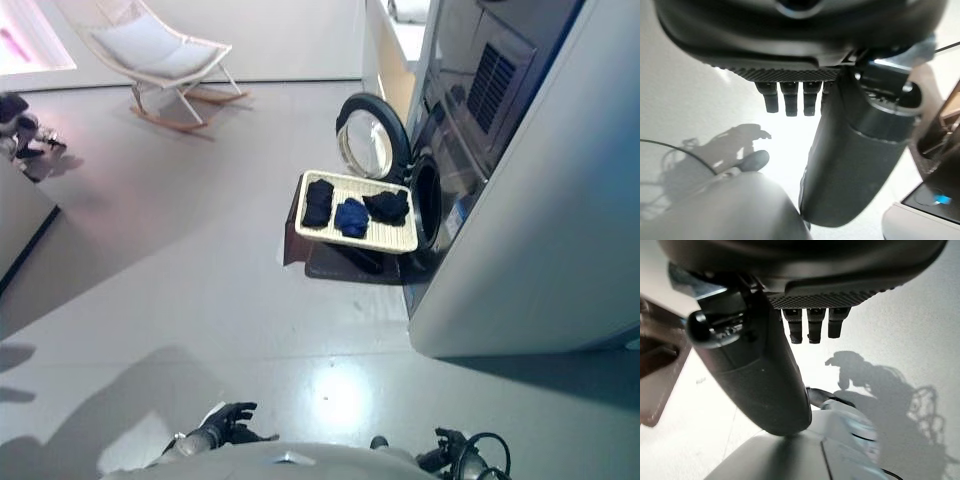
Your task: Pick up the clothes and place them into the washing machine
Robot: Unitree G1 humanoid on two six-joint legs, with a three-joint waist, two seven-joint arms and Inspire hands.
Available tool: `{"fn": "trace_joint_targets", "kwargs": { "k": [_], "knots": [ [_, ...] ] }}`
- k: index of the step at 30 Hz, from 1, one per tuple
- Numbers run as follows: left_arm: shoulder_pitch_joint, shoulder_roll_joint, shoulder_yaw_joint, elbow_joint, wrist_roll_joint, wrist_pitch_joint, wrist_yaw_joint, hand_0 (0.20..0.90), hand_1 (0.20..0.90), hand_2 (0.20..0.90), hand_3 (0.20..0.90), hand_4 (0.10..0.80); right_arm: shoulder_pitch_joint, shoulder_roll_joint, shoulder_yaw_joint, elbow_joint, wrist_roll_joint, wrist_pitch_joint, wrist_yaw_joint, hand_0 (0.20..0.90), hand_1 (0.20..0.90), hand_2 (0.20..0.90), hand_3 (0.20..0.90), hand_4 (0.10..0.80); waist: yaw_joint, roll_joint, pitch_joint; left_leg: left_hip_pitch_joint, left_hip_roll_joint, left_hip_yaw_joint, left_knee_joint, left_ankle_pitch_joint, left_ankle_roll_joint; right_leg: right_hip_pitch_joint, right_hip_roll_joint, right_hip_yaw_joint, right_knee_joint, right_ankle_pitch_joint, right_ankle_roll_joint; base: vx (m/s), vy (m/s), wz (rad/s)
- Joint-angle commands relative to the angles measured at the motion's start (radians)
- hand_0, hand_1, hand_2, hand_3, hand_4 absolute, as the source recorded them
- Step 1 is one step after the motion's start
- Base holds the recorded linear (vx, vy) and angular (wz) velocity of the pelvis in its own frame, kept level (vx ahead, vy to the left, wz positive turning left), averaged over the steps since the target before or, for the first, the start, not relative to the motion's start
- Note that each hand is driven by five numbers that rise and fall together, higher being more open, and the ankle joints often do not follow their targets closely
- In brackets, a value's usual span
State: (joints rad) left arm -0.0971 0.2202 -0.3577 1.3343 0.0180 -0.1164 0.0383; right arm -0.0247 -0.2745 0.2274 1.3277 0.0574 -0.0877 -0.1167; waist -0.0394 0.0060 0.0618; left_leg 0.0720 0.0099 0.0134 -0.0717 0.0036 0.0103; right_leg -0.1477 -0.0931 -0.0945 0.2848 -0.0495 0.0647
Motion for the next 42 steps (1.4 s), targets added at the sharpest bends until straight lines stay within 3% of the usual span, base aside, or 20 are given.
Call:
{"fn": "trace_joint_targets", "kwargs": {
  "k": [1,4,5,7,9,11,13,16,19,21,23,25,27,29,31,33,34,37,38,42],
  "knots": [
    [0.006,0.051,-0.009,0.035,-0.014,-0.015,0.036,0.900,0.900,0.900,0.900,0.800,0.003,0.052,-0.020,0.001,0.050,-0.029,-0.019,0.900,0.900,0.900,0.900,0.800,-0.015,0.002,0.018,-0.014,-0.095,0.008,0.072,-0.099,0.069,-0.107,0.029,0.047,0.161,0.085,0.006,0.340,0.095,0.22],
    [-0.003,0.051,-0.007,0.047,-0.015,-0.021,0.051,0.900,0.900,0.900,0.900,0.800,0.018,0.056,-0.049,0.015,0.075,-0.030,-0.027,0.900,0.900,0.900,0.900,0.800,-0.051,0.011,0.021,0.085,-0.102,-0.019,0.039,-0.135,0.043,-0.147,0.022,0.013,-0.018,0.102,0.014,0.398,0.002,0.45],
    [-0.009,0.058,0.000,0.048,-0.012,-0.026,0.059,0.900,0.900,0.900,0.900,0.800,0.025,0.062,-0.056,0.018,0.069,-0.027,-0.025,0.900,0.900,0.900,0.900,0.800,-0.064,-0.008,0.012,0.132,-0.118,-0.031,0.028,-0.163,0.029,-0.155,0.004,-0.029,-0.194,0.176,0.037,0.424,-0.051,0.47],
    [-0.014,0.054,-0.003,0.045,-0.018,-0.030,0.065,0.900,0.900,0.900,0.900,0.800,0.024,0.057,-0.060,0.016,0.058,-0.023,-0.030,0.900,0.900,0.900,0.900,0.800,-0.081,-0.006,0.017,0.172,-0.115,-0.042,0.015,-0.172,0.020,-0.181,0.020,-0.043,-0.255,0.225,0.050,0.489,-0.058,0.41],
    [-0.016,0.042,-0.004,0.041,-0.027,-0.030,0.067,0.900,0.900,0.900,0.900,0.800,0.036,0.052,-0.070,0.013,0.048,-0.018,-0.031,0.900,0.900,0.900,0.900,0.800,-0.109,0.001,0.011,0.226,-0.104,-0.062,0.005,-0.193,0.008,-0.220,0.029,-0.033,-0.274,0.255,0.055,0.479,-0.088,0.43],
    [-0.014,0.025,-0.014,0.037,-0.024,-0.040,0.069,0.900,0.900,0.900,0.900,0.800,0.056,0.047,-0.086,0.016,0.051,-0.024,-0.030,0.900,0.900,0.900,0.900,0.800,-0.135,0.005,-0.008,0.256,-0.084,-0.074,0.025,-0.192,-0.011,-0.198,0.049,0.006,-0.264,0.263,0.034,0.476,-0.149,0.76],
    [-0.015,0.009,-0.026,0.034,-0.028,-0.042,0.067,0.900,0.900,0.900,0.900,0.800,0.051,0.039,-0.091,0.021,0.053,-0.025,-0.029,0.900,0.900,0.900,0.900,0.800,-0.139,0.028,-0.020,0.242,-0.067,-0.075,0.064,-0.131,-0.034,-0.190,0.068,0.007,-0.240,0.250,0.017,0.390,-0.153,0.70],
    [-0.016,0.005,-0.039,0.020,-0.044,-0.049,0.054,0.900,0.900,0.900,0.900,0.800,0.037,0.027,-0.079,-0.005,0.066,-0.038,-0.026,0.900,0.900,0.900,0.900,0.800,-0.135,0.052,-0.040,0.196,-0.042,-0.087,0.208,0.051,-0.093,-0.160,0.124,0.003,-0.215,0.209,-0.027,0.354,-0.156,0.20],
    [-0.031,0.020,-0.025,0.000,-0.069,-0.054,0.076,0.900,0.900,0.900,0.900,0.800,-0.004,0.019,-0.033,-0.048,0.065,-0.046,-0.023,0.900,0.900,0.900,0.900,0.800,-0.105,0.028,-0.047,0.095,-0.058,-0.135,0.374,0.163,-0.109,-0.104,0.146,0.053,-0.227,0.177,-0.054,0.360,-0.137,-0.26],
    [-0.032,0.023,-0.022,-0.001,-0.075,-0.055,0.074,0.900,0.900,0.900,0.900,0.800,-0.009,0.018,-0.028,-0.052,0.072,-0.047,-0.026,0.900,0.900,0.900,0.900,0.800,-0.093,0.015,-0.043,0.060,-0.041,-0.118,0.408,0.157,-0.100,-0.080,0.143,0.069,-0.231,0.162,-0.059,0.219,-0.067,-0.58],
    [-0.026,0.032,-0.012,0.003,-0.086,-0.057,0.088,0.900,0.900,0.900,0.900,0.800,-0.032,0.023,-0.008,-0.071,0.090,-0.055,-0.034,0.900,0.900,0.900,0.900,0.800,-0.048,-0.048,-0.021,-0.075,-0.003,-0.078,0.468,0.071,-0.044,-0.032,0.117,0.117,-0.214,0.131,-0.061,0.286,-0.089,-0.36],
    [-0.013,0.032,-0.009,0.008,-0.089,-0.057,0.094,0.900,0.900,0.900,0.900,0.800,-0.042,0.030,0.003,-0.077,0.107,-0.061,-0.038,0.900,0.900,0.900,0.900,0.800,-0.013,-0.073,-0.010,-0.143,0.018,-0.059,0.427,0.023,-0.015,0.010,0.118,0.149,-0.209,0.100,-0.059,0.303,-0.047,-0.34],
    [-0.001,0.027,-0.004,0.011,-0.096,-0.060,0.106,0.900,0.900,0.900,0.900,0.800,-0.053,0.035,0.010,-0.076,0.122,-0.067,-0.043,0.900,0.900,0.900,0.900,0.800,0.010,-0.071,-0.002,-0.159,0.049,-0.066,0.252,0.016,-0.018,0.046,0.128,0.173,-0.208,0.072,-0.050,0.280,0.059,-0.52],
    [0.003,0.012,-0.013,0.021,-0.097,-0.058,0.113,0.900,0.900,0.900,0.900,0.800,-0.054,0.041,0.022,-0.067,0.119,-0.068,-0.048,0.900,0.900,0.900,0.900,0.800,0.026,-0.057,0.002,-0.194,0.074,-0.106,0.122,0.071,-0.037,0.075,0.136,0.186,-0.218,0.054,-0.042,0.272,0.128,-0.46],
    [0.004,0.006,-0.023,0.019,-0.096,-0.059,0.107,0.900,0.900,0.900,0.900,0.800,-0.049,0.039,0.026,-0.066,0.128,-0.068,-0.053,0.900,0.900,0.900,0.900,0.800,0.038,-0.040,0.005,-0.230,0.092,-0.093,0.011,0.132,-0.062,0.124,0.134,0.193,-0.239,0.029,-0.032,0.310,0.169,-0.15],
    [0.008,-0.001,-0.034,0.021,-0.084,-0.059,0.096,0.900,0.900,0.900,0.900,0.800,-0.041,0.039,0.012,-0.057,0.154,-0.067,-0.042,0.900,0.900,0.900,0.900,0.800,0.037,-0.035,0.002,-0.303,0.109,-0.030,-0.016,0.131,-0.083,0.173,0.116,0.203,-0.259,0.001,-0.017,0.371,0.228,-0.19],
    [0.012,0.000,-0.034,0.019,-0.074,-0.058,0.091,0.900,0.900,0.900,0.900,0.800,-0.036,0.038,0.002,-0.051,0.161,-0.068,-0.039,0.900,0.900,0.900,0.900,0.800,0.040,-0.028,-0.001,-0.313,0.108,-0.006,-0.016,0.138,-0.084,0.202,0.112,0.214,-0.263,-0.007,-0.011,0.394,0.276,-0.29],
    [0.033,0.013,-0.007,0.028,-0.074,-0.062,0.084,0.900,0.900,0.900,0.900,0.800,-0.026,0.047,0.001,-0.026,0.144,-0.063,-0.028,0.900,0.900,0.900,0.900,0.800,0.067,-0.021,-0.031,-0.271,0.093,-0.067,-0.007,0.168,-0.077,0.253,0.083,0.241,-0.248,-0.037,0.003,0.370,0.311,-0.68],
    [0.033,0.020,-0.003,0.028,-0.074,-0.060,0.081,0.900,0.900,0.900,0.900,0.800,-0.026,0.050,-0.004,-0.027,0.147,-0.062,-0.025,0.900,0.900,0.900,0.900,0.800,0.066,-0.026,-0.036,-0.258,0.090,-0.041,0.006,0.163,-0.072,0.266,0.066,0.236,-0.236,-0.039,0.012,0.294,0.324,-1.18],
    [0.026,0.050,0.007,0.020,-0.065,-0.061,0.074,0.900,0.900,0.900,0.900,0.800,-0.022,0.064,-0.025,-0.039,0.175,-0.062,0.000,0.900,0.900,0.900,0.900,0.800,0.064,-0.045,-0.040,-0.232,0.034,0.003,0.076,0.090,-0.018,0.193,0.039,0.223,-0.026,0.035,0.047,0.227,0.276,-0.42]
  ]
}}
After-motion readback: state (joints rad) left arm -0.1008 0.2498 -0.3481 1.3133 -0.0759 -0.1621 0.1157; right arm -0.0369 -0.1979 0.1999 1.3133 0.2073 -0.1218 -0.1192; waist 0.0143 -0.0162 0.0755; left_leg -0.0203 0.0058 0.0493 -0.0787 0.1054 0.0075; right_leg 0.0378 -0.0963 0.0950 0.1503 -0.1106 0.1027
